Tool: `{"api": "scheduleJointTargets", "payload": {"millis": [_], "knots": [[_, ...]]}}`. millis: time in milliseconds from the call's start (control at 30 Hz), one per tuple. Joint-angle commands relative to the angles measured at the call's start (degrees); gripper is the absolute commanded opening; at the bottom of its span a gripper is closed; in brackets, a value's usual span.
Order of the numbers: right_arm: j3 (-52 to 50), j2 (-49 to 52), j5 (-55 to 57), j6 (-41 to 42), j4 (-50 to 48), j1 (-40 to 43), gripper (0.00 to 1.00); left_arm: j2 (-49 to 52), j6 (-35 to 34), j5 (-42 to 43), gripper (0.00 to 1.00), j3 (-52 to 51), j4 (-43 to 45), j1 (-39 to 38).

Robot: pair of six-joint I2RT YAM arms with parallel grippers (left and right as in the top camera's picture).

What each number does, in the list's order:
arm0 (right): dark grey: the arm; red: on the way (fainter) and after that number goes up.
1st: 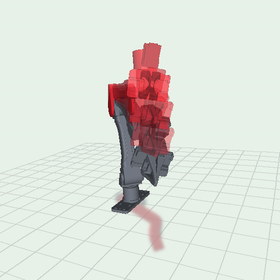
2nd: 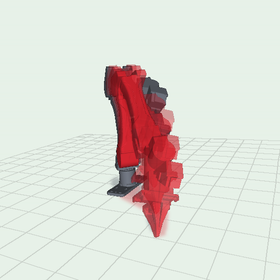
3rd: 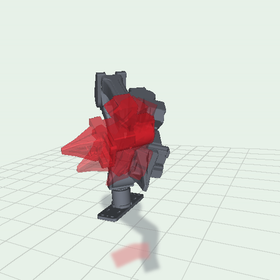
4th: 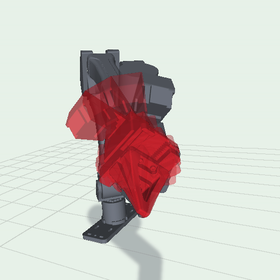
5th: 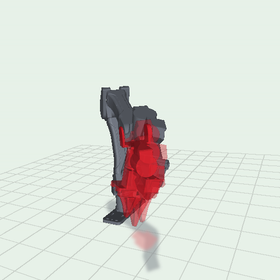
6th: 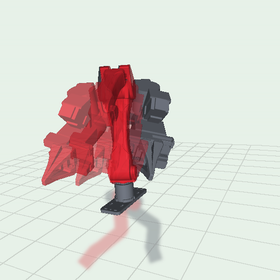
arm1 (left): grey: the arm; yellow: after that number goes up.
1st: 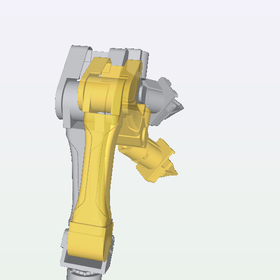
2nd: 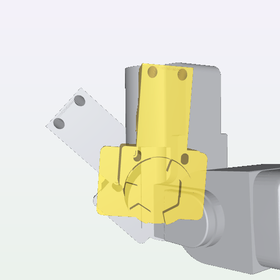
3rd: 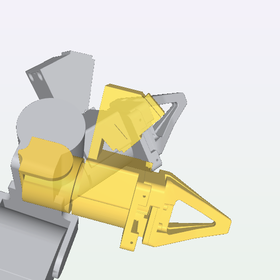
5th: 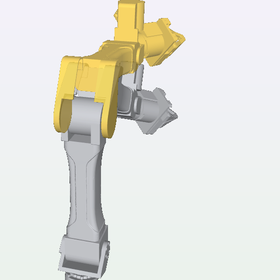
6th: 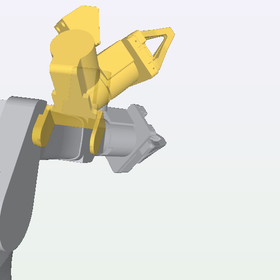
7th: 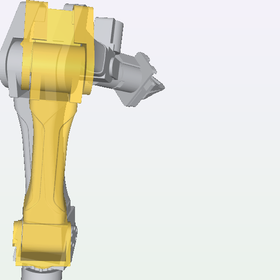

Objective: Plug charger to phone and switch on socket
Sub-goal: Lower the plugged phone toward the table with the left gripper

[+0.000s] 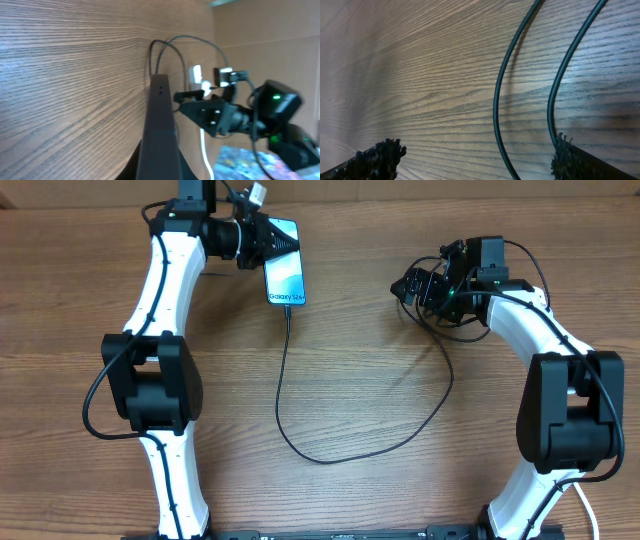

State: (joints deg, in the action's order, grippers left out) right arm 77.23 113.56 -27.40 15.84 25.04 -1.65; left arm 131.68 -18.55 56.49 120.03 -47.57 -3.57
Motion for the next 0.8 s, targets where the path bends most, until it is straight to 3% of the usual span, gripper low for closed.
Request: {"api": "scheduleJointTargets", "payload": {"millis": [0,767], "knots": [[0.5,-1.7,1.2,-0.5,0.2,-0.2,1.0,-1.0,3.8,-3.1,0.04,0.8,-0.4,-1.6],[0.5,-1.7,1.2,-0.5,1.0,-0.2,1.0,13.7,3.1,-1.4,0.04,0.8,1.0,-4.7]]}}
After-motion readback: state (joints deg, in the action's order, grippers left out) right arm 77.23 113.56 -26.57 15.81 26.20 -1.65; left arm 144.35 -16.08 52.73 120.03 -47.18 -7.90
